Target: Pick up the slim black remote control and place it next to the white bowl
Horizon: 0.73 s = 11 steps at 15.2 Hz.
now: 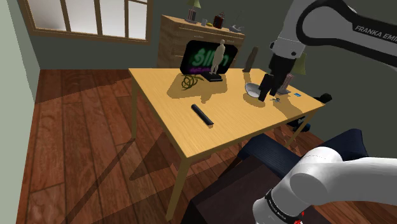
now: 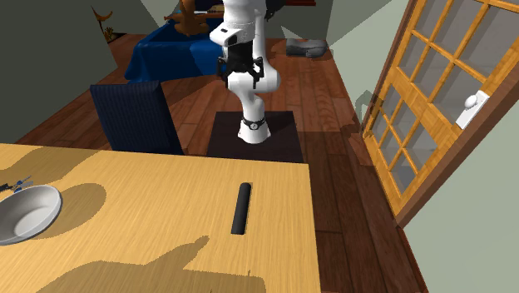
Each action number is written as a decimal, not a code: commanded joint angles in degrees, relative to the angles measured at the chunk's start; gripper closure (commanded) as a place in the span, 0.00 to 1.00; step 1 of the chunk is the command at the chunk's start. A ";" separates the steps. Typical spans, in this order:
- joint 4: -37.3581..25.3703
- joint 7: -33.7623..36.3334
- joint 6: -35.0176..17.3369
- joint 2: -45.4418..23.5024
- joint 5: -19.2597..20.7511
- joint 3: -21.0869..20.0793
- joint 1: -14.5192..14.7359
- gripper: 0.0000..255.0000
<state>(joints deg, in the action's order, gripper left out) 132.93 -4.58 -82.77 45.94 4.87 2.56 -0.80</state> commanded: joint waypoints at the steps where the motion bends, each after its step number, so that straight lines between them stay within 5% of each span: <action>1: 0.00 0.00 0.00 0.00 0.00 0.00 0.00 0.00; 11: 2.70 5.99 -19.38 -15.35 -0.82 -1.52 -0.27 0.00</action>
<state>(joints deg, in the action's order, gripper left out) 135.33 0.47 -99.86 32.36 4.23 1.41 -1.15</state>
